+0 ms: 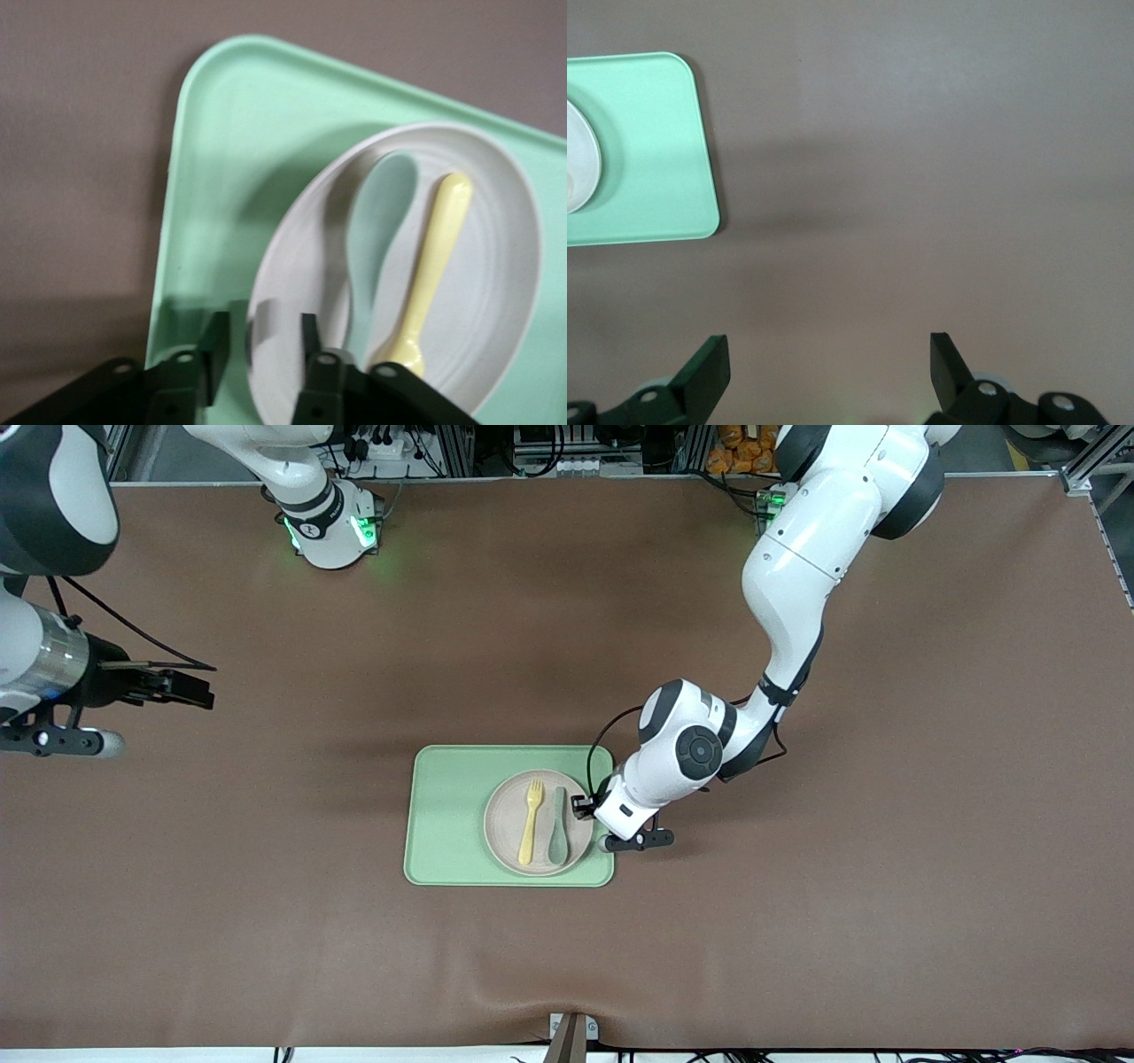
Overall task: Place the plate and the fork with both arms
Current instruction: 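Release the plate and raise the left gripper while the right gripper reaches the fork, then lower the right gripper over the yellow fork and grasp it, then lift the fork off the plate and set it on the tray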
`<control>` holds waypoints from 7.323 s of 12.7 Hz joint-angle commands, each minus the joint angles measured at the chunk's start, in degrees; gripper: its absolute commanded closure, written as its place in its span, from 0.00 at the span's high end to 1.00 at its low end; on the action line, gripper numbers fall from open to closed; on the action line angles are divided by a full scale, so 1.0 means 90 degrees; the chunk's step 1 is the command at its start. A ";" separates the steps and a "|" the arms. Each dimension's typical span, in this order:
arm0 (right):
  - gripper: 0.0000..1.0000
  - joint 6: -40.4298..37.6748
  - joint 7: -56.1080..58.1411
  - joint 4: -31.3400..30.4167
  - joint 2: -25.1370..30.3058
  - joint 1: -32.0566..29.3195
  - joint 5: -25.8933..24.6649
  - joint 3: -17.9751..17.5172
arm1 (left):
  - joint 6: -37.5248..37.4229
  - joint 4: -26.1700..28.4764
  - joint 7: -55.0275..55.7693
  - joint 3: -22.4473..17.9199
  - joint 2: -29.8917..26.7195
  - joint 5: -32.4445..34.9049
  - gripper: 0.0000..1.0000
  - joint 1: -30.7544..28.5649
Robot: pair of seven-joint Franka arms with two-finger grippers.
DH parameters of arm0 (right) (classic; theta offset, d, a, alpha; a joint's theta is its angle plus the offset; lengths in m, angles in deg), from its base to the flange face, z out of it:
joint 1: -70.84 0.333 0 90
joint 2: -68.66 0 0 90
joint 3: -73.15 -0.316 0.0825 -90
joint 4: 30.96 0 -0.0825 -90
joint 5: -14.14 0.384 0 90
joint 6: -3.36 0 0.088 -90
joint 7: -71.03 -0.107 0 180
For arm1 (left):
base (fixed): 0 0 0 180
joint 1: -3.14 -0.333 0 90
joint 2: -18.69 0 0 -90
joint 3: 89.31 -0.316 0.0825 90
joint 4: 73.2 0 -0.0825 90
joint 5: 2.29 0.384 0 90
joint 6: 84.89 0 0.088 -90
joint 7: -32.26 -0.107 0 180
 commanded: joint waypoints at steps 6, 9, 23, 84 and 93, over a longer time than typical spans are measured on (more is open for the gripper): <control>1.00 0.0676 -0.1096 0.0785 -0.1094 0.1120 -0.0124 -0.0030 | -0.1807 0.0046 0.0358 -0.0089 -0.1668 0.0606 1.00 -0.0483; 1.00 0.0962 -0.1742 0.1301 -0.1748 0.1793 -0.0104 -0.0020 | -0.2891 0.0037 0.0300 -0.0080 -0.2341 0.1309 1.00 -0.0795; 0.69 0.3022 -0.4262 0.2385 -0.4384 0.3592 -0.0621 0.0097 | -0.5755 0.0056 -0.0609 -0.0079 -0.4238 0.1595 1.00 -0.2495; 0.90 0.5161 -0.3151 -0.1031 -0.3049 0.2890 -0.0290 0.0371 | -0.5854 0.1706 -0.1810 -0.0626 -0.6358 0.1897 1.00 -0.2789; 1.00 0.2664 -0.3072 0.0141 -0.2543 0.2529 -0.0280 0.0410 | -0.5854 0.1677 -0.2210 -0.0744 -0.6328 0.1868 1.00 -0.2837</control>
